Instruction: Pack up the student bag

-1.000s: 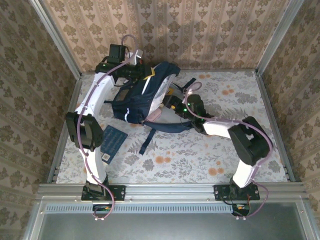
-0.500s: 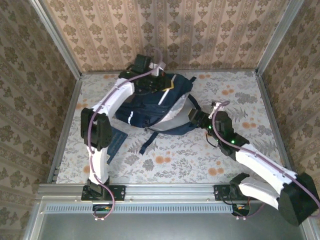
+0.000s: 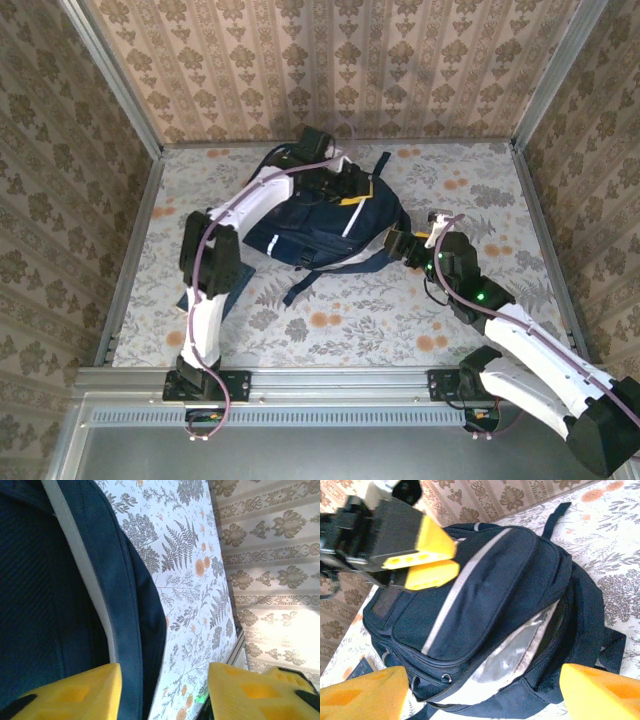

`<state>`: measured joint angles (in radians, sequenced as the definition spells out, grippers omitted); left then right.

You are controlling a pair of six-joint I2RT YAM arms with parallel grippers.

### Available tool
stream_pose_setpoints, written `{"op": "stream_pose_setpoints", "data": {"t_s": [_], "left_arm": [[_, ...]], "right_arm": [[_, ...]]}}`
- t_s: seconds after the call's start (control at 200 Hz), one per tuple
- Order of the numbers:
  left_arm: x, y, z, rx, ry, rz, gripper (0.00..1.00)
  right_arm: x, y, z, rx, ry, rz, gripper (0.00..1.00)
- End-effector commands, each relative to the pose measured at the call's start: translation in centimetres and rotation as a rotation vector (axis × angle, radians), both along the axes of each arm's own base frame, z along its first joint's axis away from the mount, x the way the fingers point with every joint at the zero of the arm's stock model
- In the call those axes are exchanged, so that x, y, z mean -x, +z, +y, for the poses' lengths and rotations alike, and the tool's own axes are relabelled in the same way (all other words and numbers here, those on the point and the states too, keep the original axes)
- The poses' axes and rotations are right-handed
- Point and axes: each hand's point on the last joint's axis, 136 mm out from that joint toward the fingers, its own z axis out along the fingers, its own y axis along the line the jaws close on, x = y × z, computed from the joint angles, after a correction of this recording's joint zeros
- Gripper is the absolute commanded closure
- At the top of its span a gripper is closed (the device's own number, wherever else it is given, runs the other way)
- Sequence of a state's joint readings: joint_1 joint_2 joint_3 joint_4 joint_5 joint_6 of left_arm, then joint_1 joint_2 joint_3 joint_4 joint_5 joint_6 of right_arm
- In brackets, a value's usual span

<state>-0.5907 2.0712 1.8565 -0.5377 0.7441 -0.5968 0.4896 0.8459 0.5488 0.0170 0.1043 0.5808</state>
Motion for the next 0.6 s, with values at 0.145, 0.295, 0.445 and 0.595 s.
{"op": "stream_pose_setpoints", "data": {"t_s": [0.145, 0.295, 0.445, 0.595], "left_arm": [[2.6, 4.5, 12.5, -0.092, 0.222, -0.179, 0.41], [4.5, -0.7, 21.8, -0.231, 0.459, -0.060, 0.37], [6.4, -5.7, 31.2, -0.334, 0.790, 0.091, 0.24], [8.0, -9.3, 37.8, -0.510, 1.030, 0.247, 0.18]], "right_arm": [[0.7, 1.4, 3.3, 0.043, 0.168, -0.032, 0.19], [0.9, 1.0, 6.5, 0.108, 0.275, -0.027, 0.19], [1.4, 0.4, 9.5, 0.156, 0.377, -0.011, 0.19], [1.7, -0.2, 10.9, 0.158, 0.425, 0.012, 0.19]]}}
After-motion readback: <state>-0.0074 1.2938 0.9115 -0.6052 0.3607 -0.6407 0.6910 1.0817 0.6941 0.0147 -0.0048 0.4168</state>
